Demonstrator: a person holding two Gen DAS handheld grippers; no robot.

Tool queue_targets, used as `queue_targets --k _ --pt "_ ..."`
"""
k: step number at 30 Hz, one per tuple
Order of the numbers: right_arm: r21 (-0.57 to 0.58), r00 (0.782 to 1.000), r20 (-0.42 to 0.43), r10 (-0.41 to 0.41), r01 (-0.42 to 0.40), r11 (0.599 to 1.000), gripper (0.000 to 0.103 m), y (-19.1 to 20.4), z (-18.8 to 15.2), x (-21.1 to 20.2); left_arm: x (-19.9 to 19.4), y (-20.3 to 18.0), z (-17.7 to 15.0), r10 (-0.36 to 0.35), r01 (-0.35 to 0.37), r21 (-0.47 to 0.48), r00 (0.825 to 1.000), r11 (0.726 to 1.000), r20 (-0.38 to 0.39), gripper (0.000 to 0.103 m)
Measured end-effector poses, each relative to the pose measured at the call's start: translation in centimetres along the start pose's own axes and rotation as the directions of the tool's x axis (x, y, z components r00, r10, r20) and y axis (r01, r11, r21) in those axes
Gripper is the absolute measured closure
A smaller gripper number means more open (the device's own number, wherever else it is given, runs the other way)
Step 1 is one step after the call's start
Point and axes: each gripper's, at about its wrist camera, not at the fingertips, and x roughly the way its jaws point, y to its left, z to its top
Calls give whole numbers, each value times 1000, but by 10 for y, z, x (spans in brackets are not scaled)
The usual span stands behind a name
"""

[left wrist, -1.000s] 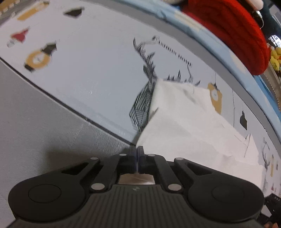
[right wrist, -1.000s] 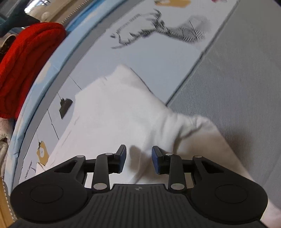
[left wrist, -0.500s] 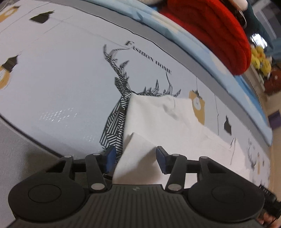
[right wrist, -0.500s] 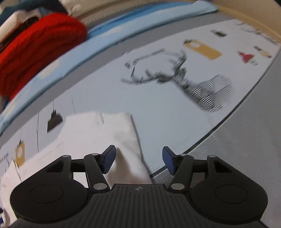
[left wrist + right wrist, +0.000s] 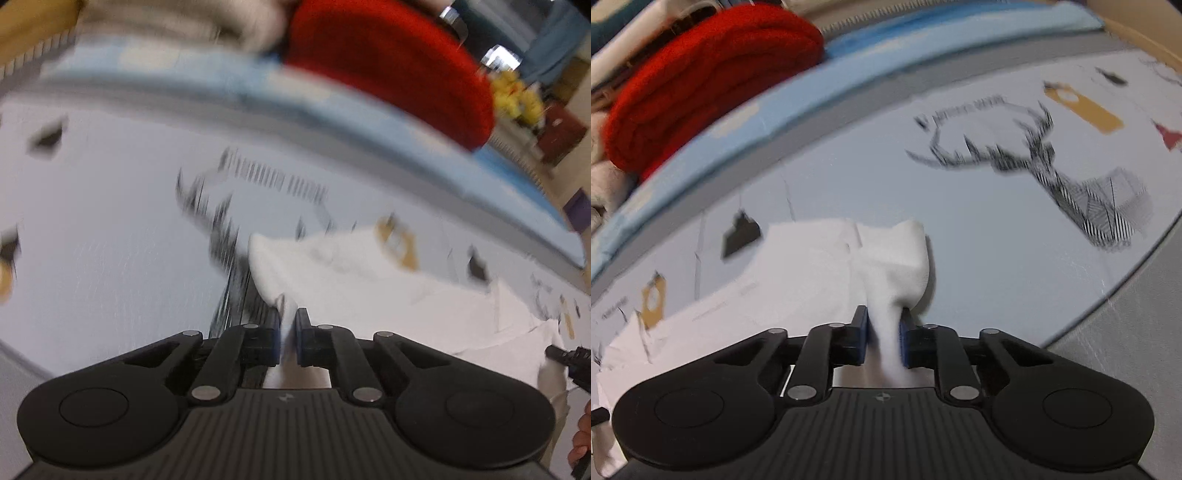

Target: Fold small clothes

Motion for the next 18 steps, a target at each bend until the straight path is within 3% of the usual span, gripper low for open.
queue_targets --k 2,3,4,6,7,8,10,14,16,18 --pt "-13 995 88 49 -48 999 87 7 5 -13 -11 -3 7 -10 9 8 998 1000 69 93" --pt "-25 988 132 76 -74 997 87 11 8 -20 -13 -3 9 5 -6 6 996 1000 85 88" --pt "-33 980 173 95 -91 995 84 14 10 -26 -14 -2 11 31 -31 -3 995 1000 94 75" --pt "-29 974 220 46 -40 999 63 18 14 -32 -13 2 12 34 -33 -12 997 999 63 55" --pt "-24 977 212 -18 24 999 35 19 16 -29 -13 3 11 44 -43 -19 997 999 58 55" --pt "-23 980 187 -60 66 998 30 17 17 -26 -14 5 10 48 -47 -23 997 999 54 55" --pt "0 985 150 -86 87 996 37 10 15 -22 -13 9 8 30 -30 -29 999 999 24 56" --pt "-11 996 87 -12 13 1000 40 9 10 -22 -2 12 2 -38 32 -67 996 997 -80 56" --pt "-27 1000 -26 -17 16 1000 40 11 5 -11 14 14 -8 -1 -10 -53 980 999 -197 57" --pt "-39 985 -127 -121 117 992 40 3 -5 7 25 17 -18 73 -85 -34 959 996 -273 57"
